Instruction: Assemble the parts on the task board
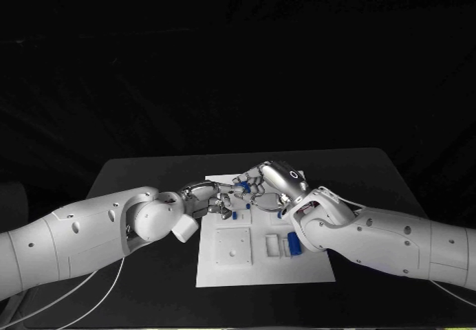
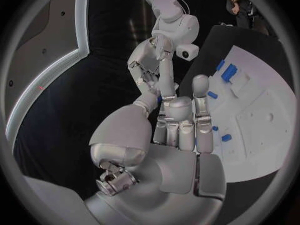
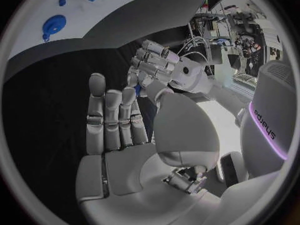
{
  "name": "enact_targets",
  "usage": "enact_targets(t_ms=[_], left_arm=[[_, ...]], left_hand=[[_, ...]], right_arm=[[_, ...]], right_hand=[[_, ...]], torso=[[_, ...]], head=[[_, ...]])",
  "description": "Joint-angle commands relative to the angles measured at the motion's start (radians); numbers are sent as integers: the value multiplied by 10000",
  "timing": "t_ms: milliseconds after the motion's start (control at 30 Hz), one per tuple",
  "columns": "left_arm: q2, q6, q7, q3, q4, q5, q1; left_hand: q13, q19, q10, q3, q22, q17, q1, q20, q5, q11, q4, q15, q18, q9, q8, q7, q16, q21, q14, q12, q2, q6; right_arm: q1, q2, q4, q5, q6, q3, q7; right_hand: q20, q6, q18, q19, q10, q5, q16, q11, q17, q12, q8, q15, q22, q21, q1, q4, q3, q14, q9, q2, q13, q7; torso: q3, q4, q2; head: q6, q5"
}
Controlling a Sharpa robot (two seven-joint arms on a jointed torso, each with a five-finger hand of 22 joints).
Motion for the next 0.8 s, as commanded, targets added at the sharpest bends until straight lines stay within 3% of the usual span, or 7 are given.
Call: enact_targets(t_ms=[33, 167, 433, 533, 633, 800], left_arm=[[3, 350, -2, -5, 3, -50, -3], [1, 432, 0, -5, -1, -58, -3], [-9, 519, 4, -5, -13, -63, -4], [-20, 517, -5, -5, -20, -91, -4], [-35, 501, -28, -5, -37, -153, -4], [-64, 470, -60, -5, -60, -303, -4]], left_hand=[[16, -58, -78, 155, -12, -12, -386, -10, 60, 16, 101, 25, -60, 25, 67, 19, -55, 54, -73, 43, 297, -67], [13, -59, -107, 159, -15, -61, -411, -18, 48, 13, 96, 18, -61, 22, 66, 29, -87, 54, -97, 32, 283, -112], [30, -56, -192, 20, -46, -116, -324, -61, -10, -14, 179, -16, -98, 18, 76, 61, -135, 44, -127, 50, 121, -414], [35, -64, -223, -139, -60, -159, -263, -59, -82, -13, 183, -15, -102, 16, 73, 64, -167, 35, -148, 57, -93, -472], [43, -52, -256, -710, -79, -192, -168, -55, -116, -1, 398, -5, -101, 14, 73, 104, -196, 29, -154, 72, -472, -584], [49, -64, -372, -1610, -127, -291, 337, -24, -161, 36, 694, 27, -78, 12, 77, 203, -275, -2, -205, 86, -773, -776]], right_arm=[[6, -8, 23, 33, 2, 13, 368], [6, -15, 24, 55, 93, 13, 442], [6, -27, 16, 75, 271, 13, 522], [6, -36, 16, 77, 301, 13, 531], [6, -45, 19, 78, 326, 13, 542], [6, -54, 24, 87, 348, 13, 569]], right_hand=[[-47, 81, 91, -69, 1, -124, -40, -31, 17, -68, 75, -13, 190, 86, -98, 25, 583, -12, 23, 70, -3, 25], [-46, 72, 113, -129, 4, -253, -42, -32, 27, -80, 74, -14, 195, 202, -214, 71, 1190, -22, 20, 42, 7, 39], [-89, 35, 95, -188, 0, -357, -55, -41, 46, -113, 75, -40, 195, 316, -290, 95, 1539, -46, 13, 172, 26, 44], [-108, 29, 66, -215, 6, -357, -49, -45, 69, -120, 79, -48, 190, 354, -335, 70, 1541, -51, 16, 223, 55, 39], [-121, 38, 47, -239, 16, -357, -53, -48, 90, -133, 78, -53, 181, 397, -388, 30, 1537, -55, 16, 267, 87, 33], [-119, 65, 47, -246, 27, -357, -56, -54, 101, -139, 79, -54, 172, 412, -452, -6, 1505, -48, 17, 309, 111, 22]], torso=[[-2, 2, -1], [-1, 1, 1], [-1, 1, 3], [-3, 5, 2], [3, 2, -1], [2, 2, 1]], head=[[7, -1], [14, 3], [2, 3], [0, 2], [-3, 5], [-15, -2]])
